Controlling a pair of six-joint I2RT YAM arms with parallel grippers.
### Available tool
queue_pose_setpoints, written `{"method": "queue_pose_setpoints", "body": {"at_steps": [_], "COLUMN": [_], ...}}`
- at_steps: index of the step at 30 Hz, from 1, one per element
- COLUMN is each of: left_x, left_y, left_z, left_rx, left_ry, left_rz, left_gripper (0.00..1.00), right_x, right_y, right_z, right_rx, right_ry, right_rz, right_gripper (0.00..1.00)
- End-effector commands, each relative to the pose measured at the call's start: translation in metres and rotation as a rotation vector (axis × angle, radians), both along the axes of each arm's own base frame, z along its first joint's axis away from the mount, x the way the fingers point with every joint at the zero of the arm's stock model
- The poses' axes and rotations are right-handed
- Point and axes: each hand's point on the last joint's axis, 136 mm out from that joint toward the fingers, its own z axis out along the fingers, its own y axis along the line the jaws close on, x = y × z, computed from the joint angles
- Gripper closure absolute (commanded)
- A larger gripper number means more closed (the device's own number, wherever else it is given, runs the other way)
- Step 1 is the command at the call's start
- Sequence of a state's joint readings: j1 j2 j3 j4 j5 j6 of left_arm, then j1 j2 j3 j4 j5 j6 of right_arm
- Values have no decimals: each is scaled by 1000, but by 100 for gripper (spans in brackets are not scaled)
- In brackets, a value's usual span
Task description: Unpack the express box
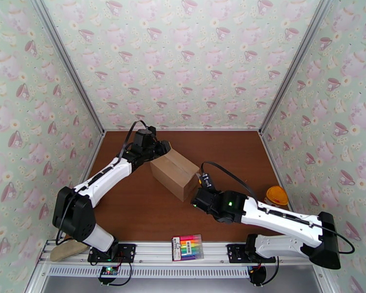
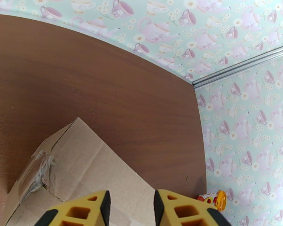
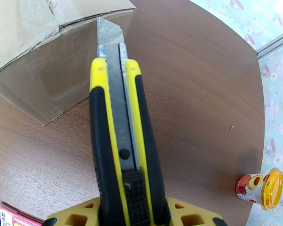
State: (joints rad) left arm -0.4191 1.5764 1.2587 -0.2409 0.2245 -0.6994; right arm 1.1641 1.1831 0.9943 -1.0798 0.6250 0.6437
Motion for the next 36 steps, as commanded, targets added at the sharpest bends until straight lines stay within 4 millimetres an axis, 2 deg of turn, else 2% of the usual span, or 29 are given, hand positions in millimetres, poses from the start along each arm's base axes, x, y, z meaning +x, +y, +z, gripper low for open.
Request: {"method": "queue_pose_setpoints", "body": {"at_steps": [1,36], "left_x": [2,2], "left_y": [-2,-1], "left_z": [10,11], "left_rx": [-24,-31], "left_ry": [-19,-18], "left_rz": [-10,-7], "left_gripper": [61,61], "right_x": [4,8], "right_y": [2,10], "right_z": [14,13], "right_rx": [18,3], "right_ry": [-40,-46], "right_rz": [-8,6], "right_gripper": [100,100]}}
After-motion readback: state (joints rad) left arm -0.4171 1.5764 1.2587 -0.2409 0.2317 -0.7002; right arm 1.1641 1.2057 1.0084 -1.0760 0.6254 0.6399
